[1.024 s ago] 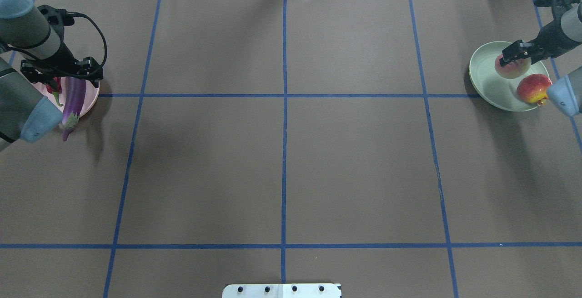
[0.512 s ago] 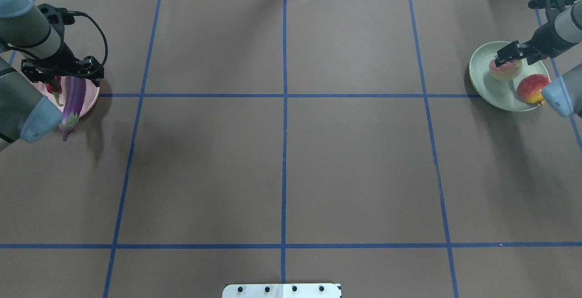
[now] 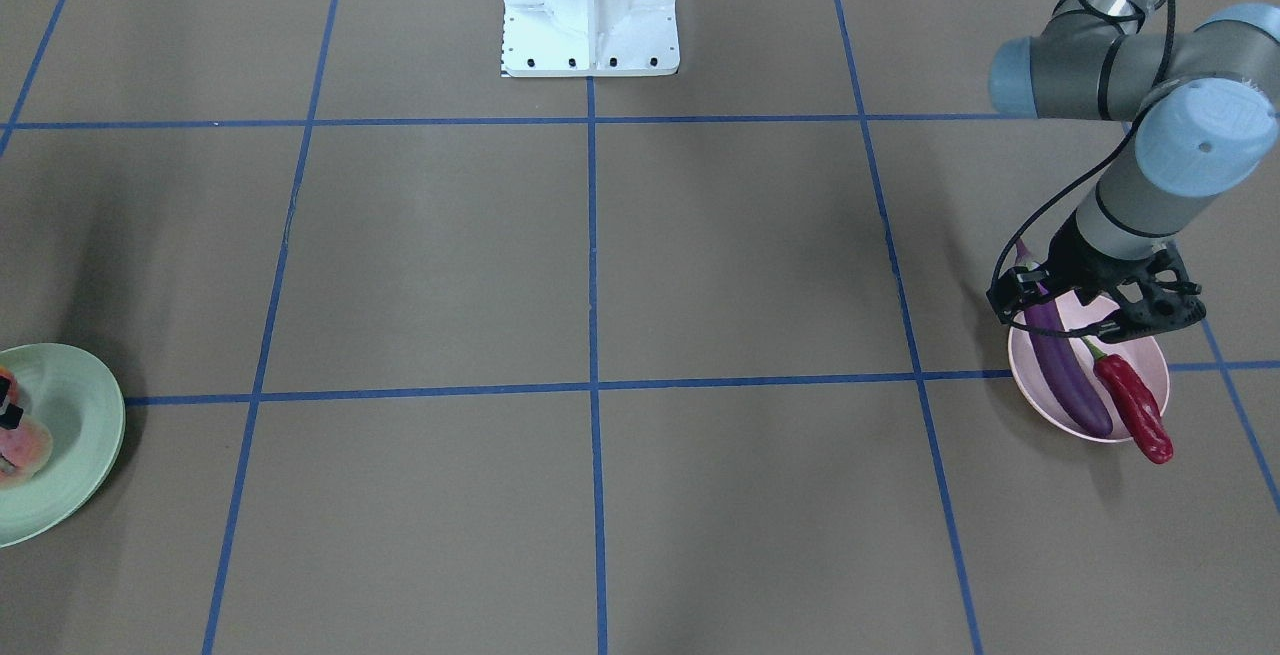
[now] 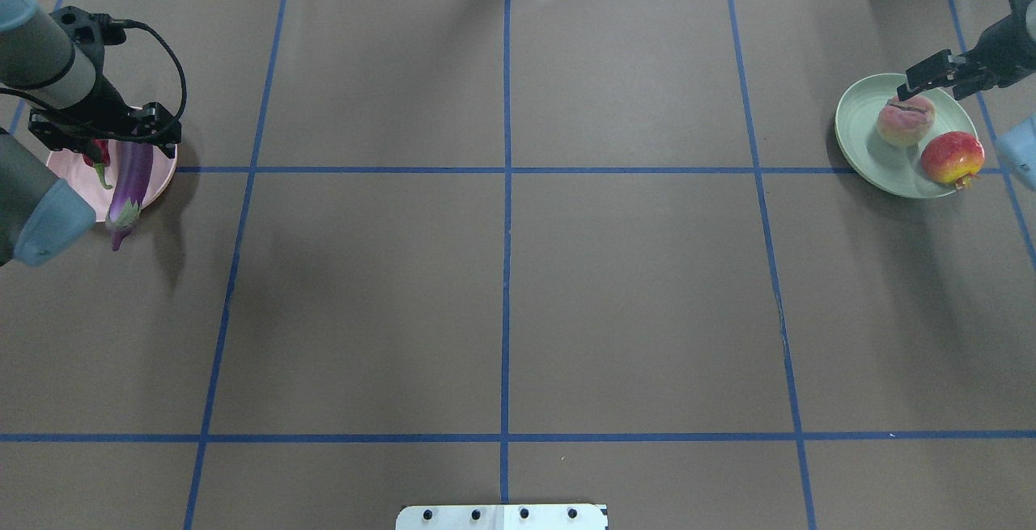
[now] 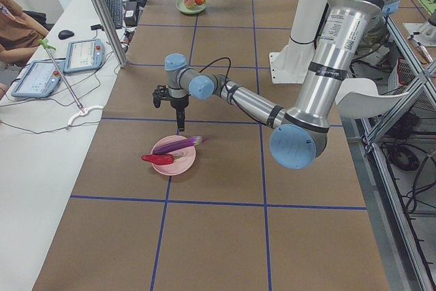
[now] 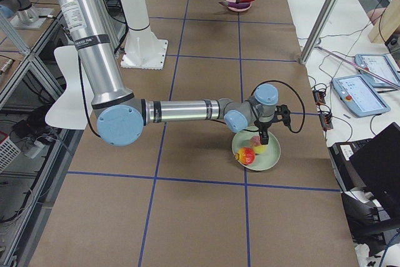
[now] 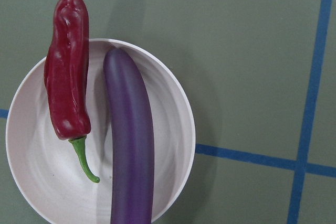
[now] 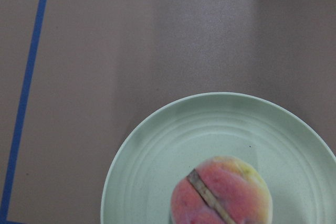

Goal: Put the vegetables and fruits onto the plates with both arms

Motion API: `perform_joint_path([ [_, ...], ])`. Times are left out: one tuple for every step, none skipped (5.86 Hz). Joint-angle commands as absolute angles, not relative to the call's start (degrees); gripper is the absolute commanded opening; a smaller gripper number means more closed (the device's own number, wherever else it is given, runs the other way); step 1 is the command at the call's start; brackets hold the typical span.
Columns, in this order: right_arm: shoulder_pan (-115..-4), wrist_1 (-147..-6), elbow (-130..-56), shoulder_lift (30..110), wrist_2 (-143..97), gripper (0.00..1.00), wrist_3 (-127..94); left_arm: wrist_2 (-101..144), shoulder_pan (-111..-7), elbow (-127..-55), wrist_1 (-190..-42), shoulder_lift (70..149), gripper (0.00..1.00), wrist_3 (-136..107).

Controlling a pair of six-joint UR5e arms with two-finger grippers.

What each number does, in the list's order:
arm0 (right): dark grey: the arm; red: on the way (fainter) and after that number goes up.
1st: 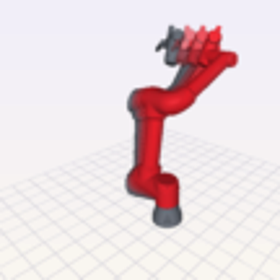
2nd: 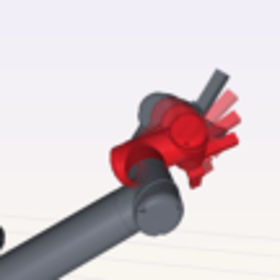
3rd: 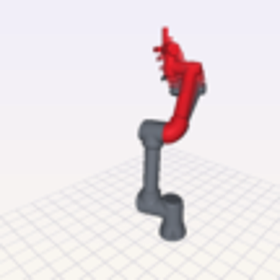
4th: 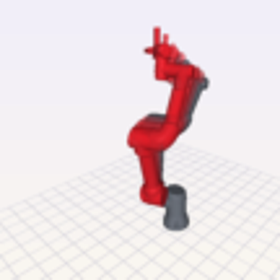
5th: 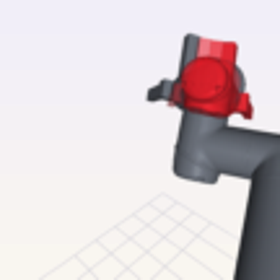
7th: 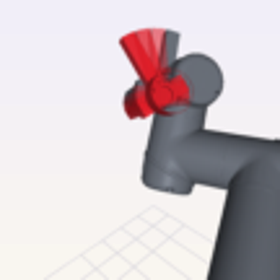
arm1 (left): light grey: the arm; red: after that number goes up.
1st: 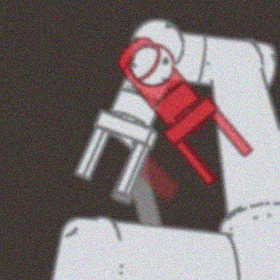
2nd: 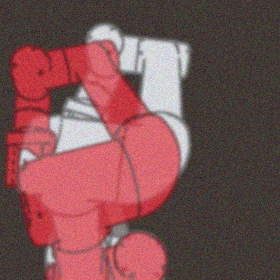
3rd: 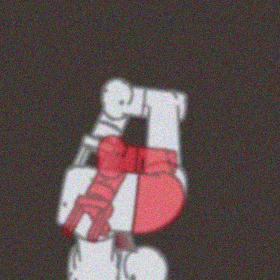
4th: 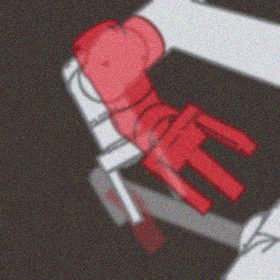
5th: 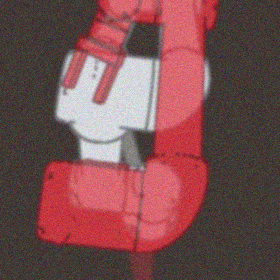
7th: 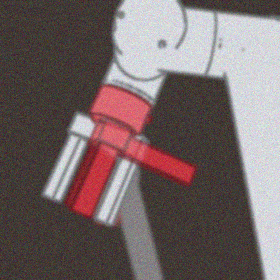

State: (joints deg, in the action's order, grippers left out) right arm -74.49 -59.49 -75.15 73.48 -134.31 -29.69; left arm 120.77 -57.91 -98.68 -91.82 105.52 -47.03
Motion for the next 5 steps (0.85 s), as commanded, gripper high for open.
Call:
perform_joint_path([
  [-77.1,-60.5,-75.8,74.0,-135.9,1.00,-28.3,123.7,-59.6,-103.8,-91.9,101.0,1.00,-38.6],
  [-78.9,-64.9,-76.0,73.9,-137.4,1.00,-23.8,127.6,-63.9,-103.2,-91.8,100.8,1.00,-32.8],
  [-81.8,-71.0,-76.5,73.8,-140.4,1.00,-17.0,133.1,-68.7,-103.2,-91.5,98.9,1.00,-27.7],
  [-83.6,-76.6,-78.9,75.0,-140.4,1.00,-12.1,135.3,-72.6,-103.3,-91.3,96.1,1.00,-19.7],
  [-84.5,-79.9,-82.4,77.6,-140.4,1.00,-10.6,135.4,-77.6,-103.2,-91.1,92.9,1.00,-12.2],
])
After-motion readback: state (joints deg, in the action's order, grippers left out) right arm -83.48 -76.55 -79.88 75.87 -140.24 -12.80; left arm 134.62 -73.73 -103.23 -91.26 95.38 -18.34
